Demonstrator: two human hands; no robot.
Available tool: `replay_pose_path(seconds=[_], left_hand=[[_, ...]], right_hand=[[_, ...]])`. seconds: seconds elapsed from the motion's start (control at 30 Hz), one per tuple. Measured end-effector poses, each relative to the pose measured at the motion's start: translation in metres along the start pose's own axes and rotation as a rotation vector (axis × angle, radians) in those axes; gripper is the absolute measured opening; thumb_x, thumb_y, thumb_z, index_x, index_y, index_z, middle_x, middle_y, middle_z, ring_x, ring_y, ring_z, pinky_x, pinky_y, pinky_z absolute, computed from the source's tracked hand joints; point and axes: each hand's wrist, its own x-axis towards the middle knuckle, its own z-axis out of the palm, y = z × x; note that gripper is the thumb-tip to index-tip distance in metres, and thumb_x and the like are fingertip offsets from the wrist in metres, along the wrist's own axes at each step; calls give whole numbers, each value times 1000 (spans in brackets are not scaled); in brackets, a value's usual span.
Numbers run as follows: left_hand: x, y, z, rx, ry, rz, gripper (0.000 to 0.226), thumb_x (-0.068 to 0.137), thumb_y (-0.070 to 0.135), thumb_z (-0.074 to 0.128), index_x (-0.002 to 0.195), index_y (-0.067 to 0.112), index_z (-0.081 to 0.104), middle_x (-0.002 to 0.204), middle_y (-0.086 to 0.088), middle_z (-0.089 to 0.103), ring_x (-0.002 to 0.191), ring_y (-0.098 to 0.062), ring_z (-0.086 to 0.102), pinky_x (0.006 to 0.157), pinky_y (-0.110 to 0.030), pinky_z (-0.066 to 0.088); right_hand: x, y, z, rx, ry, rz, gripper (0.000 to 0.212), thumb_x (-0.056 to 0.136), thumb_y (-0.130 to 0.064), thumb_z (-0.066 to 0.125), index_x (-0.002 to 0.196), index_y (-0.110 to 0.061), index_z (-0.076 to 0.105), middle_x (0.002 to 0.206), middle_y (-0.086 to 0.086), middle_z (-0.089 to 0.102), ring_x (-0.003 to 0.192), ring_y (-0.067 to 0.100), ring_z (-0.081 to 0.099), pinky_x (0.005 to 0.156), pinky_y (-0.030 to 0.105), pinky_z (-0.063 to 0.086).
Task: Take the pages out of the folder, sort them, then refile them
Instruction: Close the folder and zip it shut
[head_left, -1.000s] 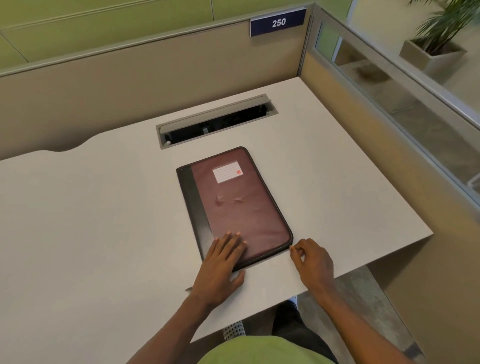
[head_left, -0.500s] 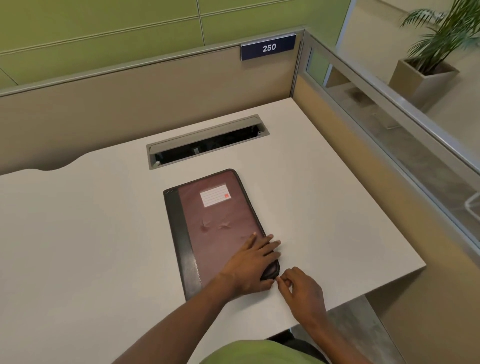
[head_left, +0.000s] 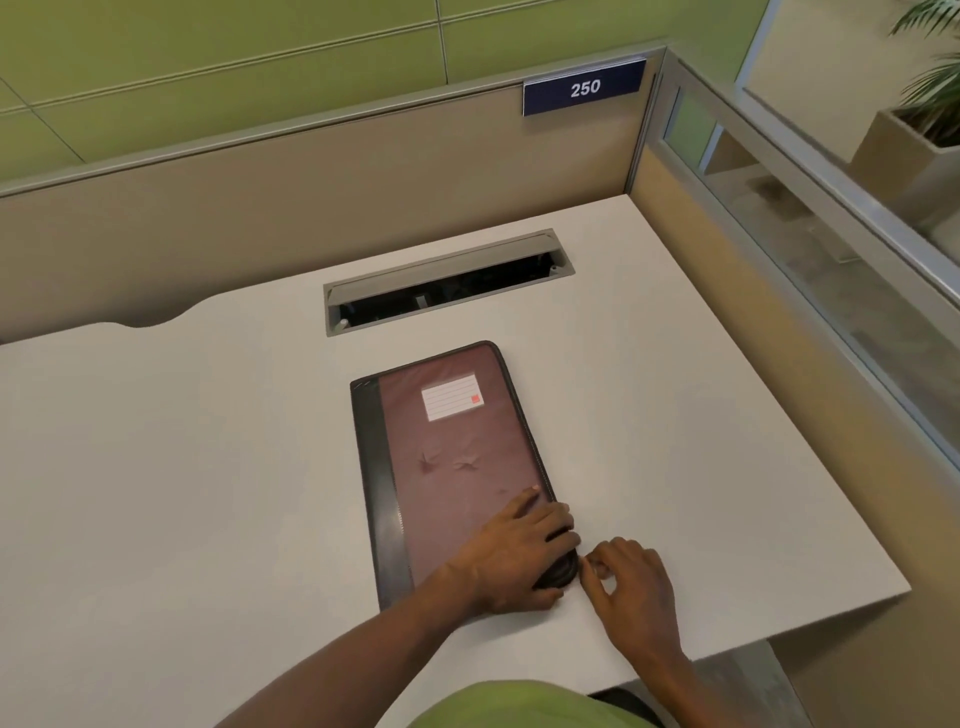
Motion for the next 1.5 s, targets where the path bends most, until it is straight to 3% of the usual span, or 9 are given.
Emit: replay_pose_path(seconds=[0.33,0.5,0.9,1.03,1.13,1.2,1.33,1.4,1.5], left_hand=[[-2,5,10,-81,25,-64,71,94,50,60,153,15,40,158,-8,42,152,-25,31,130,-40,7],[-3,6,11,-129,71,-65,63,95,49,58,148,15,47,155,-8,44,147,-24,36,130,-39,5],[0,6,12,-176,25,-82,60,103,53,47,152,20,40,158,-5,40,152,-24,29,130,-45,0],[2,6,14,-244,115,-97,50,108,51,39,147,21,49,149,-2,49,146,-20,37,131,-41,-2],[9,-12,10,-291,363,-257,41,108,41,46,141,20,57,142,2,54,137,-18,47,126,-46,25],[18,-39,1,-329,481,-435,44,104,36,54,145,18,54,148,0,49,141,-20,45,121,-51,33],[44,-106,-23,-292,428,-737,68,102,48,51,160,16,34,169,-5,28,158,-23,21,131,-48,15],[58,-134,-32,-316,380,-824,79,103,54,49,166,16,21,174,-4,14,161,-22,7,132,-42,3],[76,-163,-35,-322,330,-895,88,101,63,46,167,13,14,175,-6,11,162,-23,3,132,-43,-1]], right_hand=[[48,10,-5,31,-20,-63,16,91,-26,76,82,-29,63,79,-18,52,72,4,51,72,27,42],[81,4,-5,45,-31,-121,15,92,-32,74,82,-27,64,82,-17,56,73,5,53,74,26,42],[162,-14,12,43,5,-161,15,94,-33,72,84,-24,65,84,-13,58,75,9,54,75,27,41],[178,-19,21,93,-21,-115,10,94,-33,72,91,-24,69,91,-12,62,81,8,55,78,25,42],[178,-16,27,144,-57,-108,7,95,-32,71,92,-27,67,94,-16,59,86,6,54,82,28,44],[176,-14,29,160,-67,-114,8,95,-31,71,91,-29,65,94,-19,57,88,4,53,84,29,42],[176,-14,30,178,-92,-121,8,95,-29,71,92,-32,64,96,-21,57,92,4,54,89,30,40],[176,-15,31,179,-105,-112,11,93,-25,73,93,-32,65,98,-21,57,95,5,55,91,31,40],[176,-16,33,177,-107,-102,14,92,-22,73,93,-32,64,99,-21,56,96,4,54,91,31,40]])
